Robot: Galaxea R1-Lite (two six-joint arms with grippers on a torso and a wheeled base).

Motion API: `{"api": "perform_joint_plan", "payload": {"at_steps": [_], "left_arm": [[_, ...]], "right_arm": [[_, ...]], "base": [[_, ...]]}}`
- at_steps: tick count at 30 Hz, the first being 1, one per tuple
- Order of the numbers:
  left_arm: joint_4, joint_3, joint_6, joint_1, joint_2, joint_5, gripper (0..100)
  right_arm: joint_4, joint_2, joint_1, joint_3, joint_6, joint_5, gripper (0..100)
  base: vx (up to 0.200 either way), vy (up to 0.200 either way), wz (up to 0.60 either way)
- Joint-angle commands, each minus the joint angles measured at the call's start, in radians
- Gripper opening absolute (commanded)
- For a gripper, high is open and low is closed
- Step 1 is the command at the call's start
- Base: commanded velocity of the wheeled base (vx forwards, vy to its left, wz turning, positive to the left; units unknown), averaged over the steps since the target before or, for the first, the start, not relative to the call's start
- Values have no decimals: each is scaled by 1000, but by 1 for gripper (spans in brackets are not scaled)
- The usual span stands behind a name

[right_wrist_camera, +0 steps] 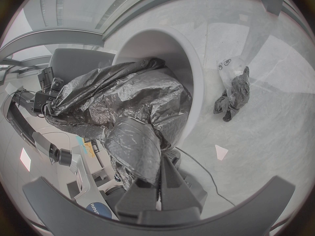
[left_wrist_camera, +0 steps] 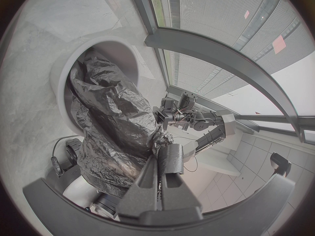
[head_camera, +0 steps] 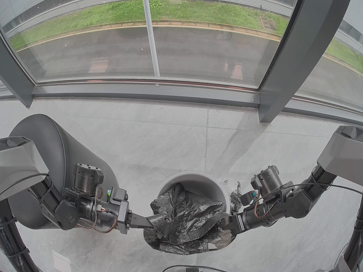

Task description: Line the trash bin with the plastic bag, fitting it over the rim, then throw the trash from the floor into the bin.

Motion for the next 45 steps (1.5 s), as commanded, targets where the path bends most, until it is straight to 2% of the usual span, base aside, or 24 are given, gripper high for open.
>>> {"api": "perform_joint_plan", "payload": {"at_steps": [1, 4, 5, 16, 24, 26, 30, 31, 32, 33, 36, 38, 39, 41, 45], "left_arm": [[0, 1, 7, -2, 13, 0, 0], [0, 3, 21, -10, 14, 2, 0], [0, 3, 24, -11, 14, 2, 0], [0, 3, 24, -11, 14, 2, 0], [-2, 3, 24, -11, -10, 2, 0], [-8, -3, 22, -11, -50, 2, 0], [-46, -6, 18, -11, -56, 2, 0], [-46, -6, 18, -11, -56, 2, 0], [-60, -3, 15, -11, -53, 2, 0], [-68, 1, 13, -11, -49, 3, 0], [-69, 3, 13, -11, -47, 2, 0], [-69, 1, 13, -11, -46, 2, 0], [-69, -2, 13, -11, -46, 3, 0], [-69, -3, 13, -11, -46, 3, 0], [-69, -9, 13, -10, -33, 3, 0]], "right_arm": [[-19, 3, 3, 27, -4, -1, 0], [-20, 5, 1, 28, -4, -1, 0], [-20, 5, 1, 32, -4, -1, 100], [-23, -11, 0, 35, -5, 0, 100], [-51, -141, 0, 59, -13, -8, 100], [-51, -192, 8, 56, -43, -51, 100], [-52, -193, 84, 41, -148, -235, 100], [-52, -193, 84, 41, -148, -235, 100], [-54, -186, 126, 41, -174, -282, 100], [-54, -169, 172, 39, -188, -296, 100], [-54, -130, 233, 13, -201, -317, 100], [-54, -118, 248, -2, -209, -337, 100], [-52, -89, 270, -31, -224, -385, 100], [-52, -75, 282, -45, -235, -408, 100], [-49, -19, 322, -59, -315, -474, 100]], "base": [[0, 0, 0], [0, 0, 0], [0, 0, 0], [0, 0, 0], [0, 0, 0], [0, 0, 0], [0, 0, 0], [0, 0, 0], [0, 0, 0], [0, 0, 0], [0, 0, 0], [0, 0, 0], [0, 0, 0], [0, 0, 0], [0, 0, 0]]}}
